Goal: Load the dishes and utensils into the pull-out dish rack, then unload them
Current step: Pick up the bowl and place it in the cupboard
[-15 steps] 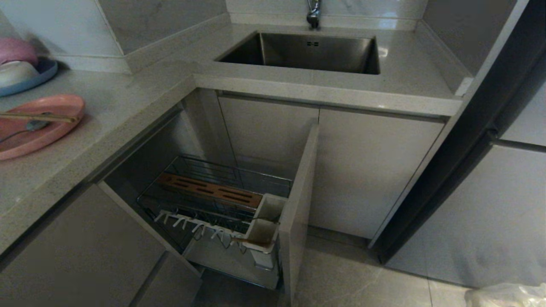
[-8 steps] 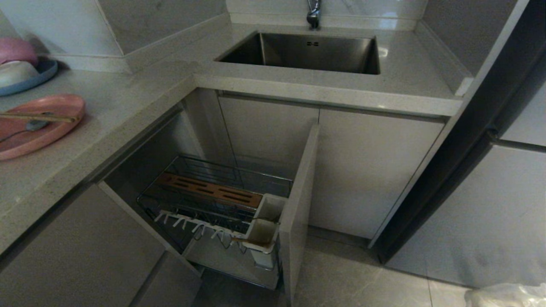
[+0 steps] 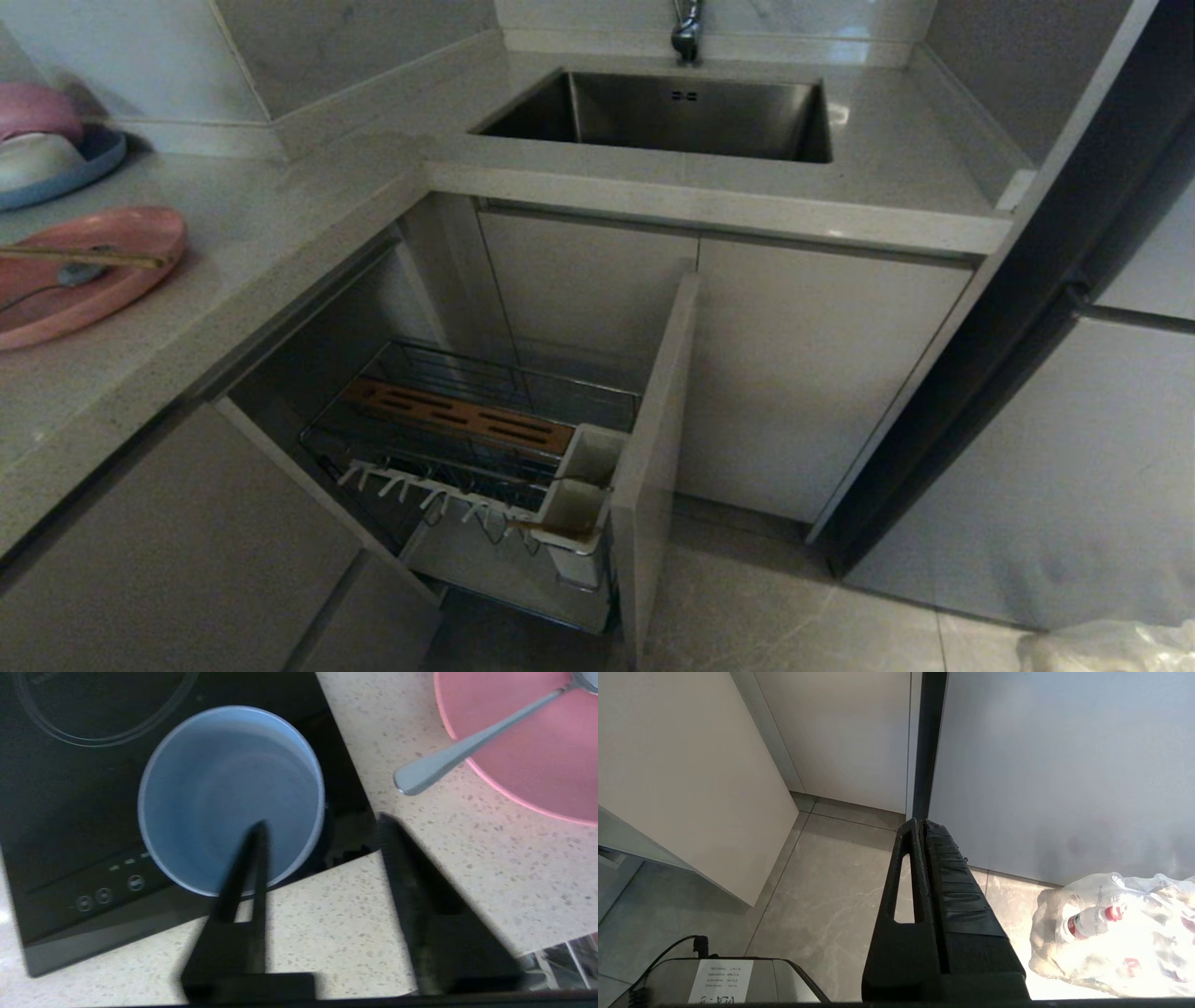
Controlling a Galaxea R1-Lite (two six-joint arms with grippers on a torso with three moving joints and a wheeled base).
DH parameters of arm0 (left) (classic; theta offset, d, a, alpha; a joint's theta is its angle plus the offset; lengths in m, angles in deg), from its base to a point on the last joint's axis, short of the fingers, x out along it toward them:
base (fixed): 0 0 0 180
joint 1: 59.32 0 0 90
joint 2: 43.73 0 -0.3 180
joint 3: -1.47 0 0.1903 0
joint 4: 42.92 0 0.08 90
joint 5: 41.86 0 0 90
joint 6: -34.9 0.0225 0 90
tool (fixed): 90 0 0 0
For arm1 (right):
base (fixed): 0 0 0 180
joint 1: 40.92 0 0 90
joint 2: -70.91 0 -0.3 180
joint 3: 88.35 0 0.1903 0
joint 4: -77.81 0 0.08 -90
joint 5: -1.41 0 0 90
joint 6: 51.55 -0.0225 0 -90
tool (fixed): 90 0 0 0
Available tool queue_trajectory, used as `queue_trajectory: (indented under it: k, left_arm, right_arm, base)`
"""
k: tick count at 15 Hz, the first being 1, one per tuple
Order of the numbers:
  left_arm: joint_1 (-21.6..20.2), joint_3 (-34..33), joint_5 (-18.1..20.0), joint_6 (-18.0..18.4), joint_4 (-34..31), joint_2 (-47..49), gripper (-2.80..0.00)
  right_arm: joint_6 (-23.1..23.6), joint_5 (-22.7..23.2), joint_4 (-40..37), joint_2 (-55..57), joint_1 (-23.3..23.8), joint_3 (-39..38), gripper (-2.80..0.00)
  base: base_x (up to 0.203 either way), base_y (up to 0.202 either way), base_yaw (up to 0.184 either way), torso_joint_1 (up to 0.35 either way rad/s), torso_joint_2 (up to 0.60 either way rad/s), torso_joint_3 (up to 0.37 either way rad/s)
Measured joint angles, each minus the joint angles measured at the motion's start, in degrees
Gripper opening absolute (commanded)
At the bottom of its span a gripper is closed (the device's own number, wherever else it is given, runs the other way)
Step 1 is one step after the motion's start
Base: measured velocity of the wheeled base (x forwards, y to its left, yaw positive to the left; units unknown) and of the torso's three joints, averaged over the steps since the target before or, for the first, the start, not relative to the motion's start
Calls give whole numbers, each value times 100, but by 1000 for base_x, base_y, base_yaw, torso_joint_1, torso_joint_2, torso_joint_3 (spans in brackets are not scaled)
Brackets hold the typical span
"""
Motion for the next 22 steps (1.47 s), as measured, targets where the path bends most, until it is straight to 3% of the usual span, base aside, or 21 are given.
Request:
queue_trajectory:
  k: [13,22]
  left_arm:
    - [-731,-495,1029,-34,522,506,0]
    - [-1061,-733,1129,-45,887,654,0]
  right_arm:
    - [2,0,0,0,0,0,-280]
    - [0,-2,0,0,0,0,-280]
  base:
    - [0,0,0,0,0,0]
    - [0,0,0,0,0,0]
